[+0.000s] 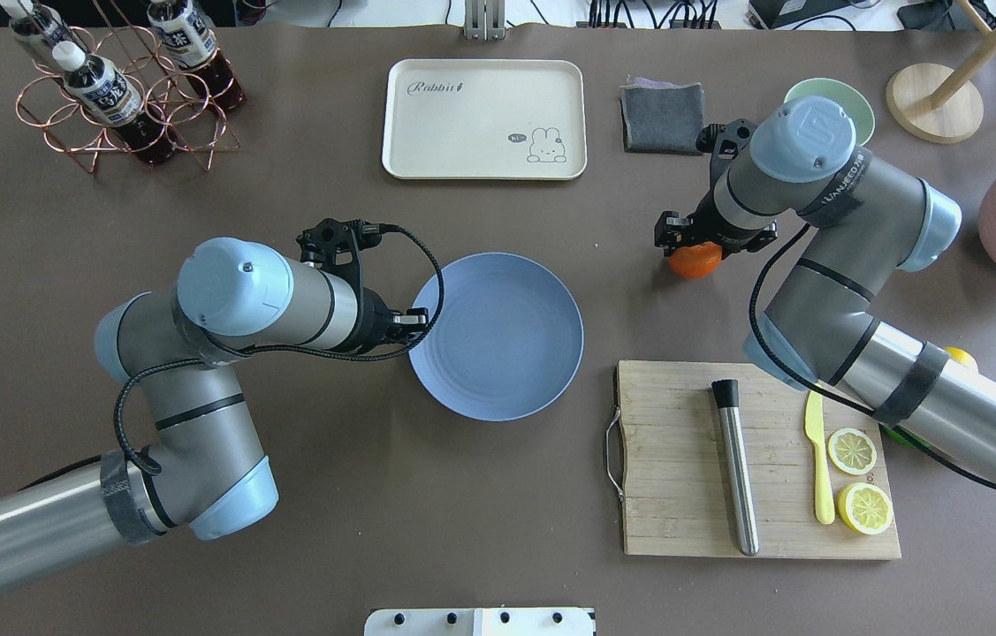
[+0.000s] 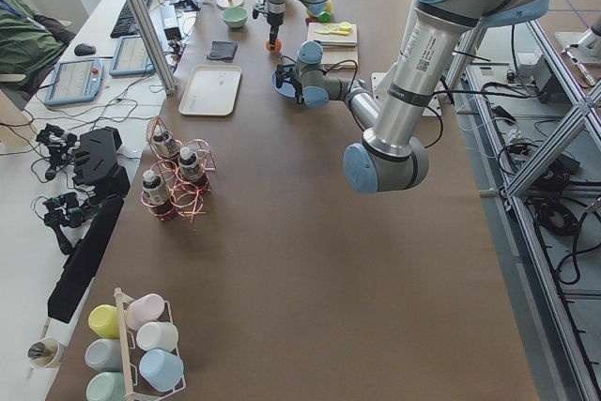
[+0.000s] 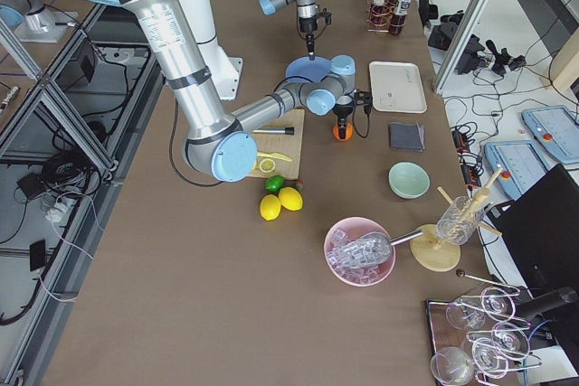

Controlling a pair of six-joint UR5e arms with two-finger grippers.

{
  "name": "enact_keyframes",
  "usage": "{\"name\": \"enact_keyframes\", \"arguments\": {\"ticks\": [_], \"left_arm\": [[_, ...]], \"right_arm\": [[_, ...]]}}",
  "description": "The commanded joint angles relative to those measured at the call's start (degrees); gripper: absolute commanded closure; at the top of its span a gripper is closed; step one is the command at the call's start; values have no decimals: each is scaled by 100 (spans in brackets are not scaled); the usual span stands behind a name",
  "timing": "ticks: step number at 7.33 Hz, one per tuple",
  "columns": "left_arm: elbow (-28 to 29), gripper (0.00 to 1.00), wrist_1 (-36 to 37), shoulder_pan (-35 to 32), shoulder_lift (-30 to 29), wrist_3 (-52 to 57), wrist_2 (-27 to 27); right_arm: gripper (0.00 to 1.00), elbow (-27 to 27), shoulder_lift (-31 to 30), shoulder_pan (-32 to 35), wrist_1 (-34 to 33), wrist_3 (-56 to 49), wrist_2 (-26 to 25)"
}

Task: Pick orange to plate
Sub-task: 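Close the right gripper on the tangerine while the left arm pushes the plate, then carry the tangerine over the blue plate while the left arm withdraws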

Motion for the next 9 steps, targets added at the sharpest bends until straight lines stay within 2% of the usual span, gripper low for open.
{"name": "enact_keyframes", "arguments": {"ticks": [1, 2, 3, 5, 6, 8, 9], "left_arm": [[485, 100, -7, 42, -317, -33, 169], [671, 35, -33, 42, -406, -68, 483], [681, 2, -94, 34, -407, -68, 599], [568, 2, -148, -63, -328, 11, 618], [506, 2, -104, -150, -206, 176, 626], [200, 2, 107, -597, 188, 1410, 609], [-237, 2, 159, -826, 504, 2601, 574]], "right_arm": [[100, 230, 13, 40, -61, 7, 47], [100, 318, 5, 49, -79, 34, 91], [100, 467, 5, 40, -105, 121, 100], [100, 1063, 205, -108, -874, 359, 127], [100, 1223, 355, -327, -1035, 803, 75], [100, 1233, 567, -915, -1046, 1272, -476], [100, 1207, 671, -1196, -1046, 1447, -636]]}}
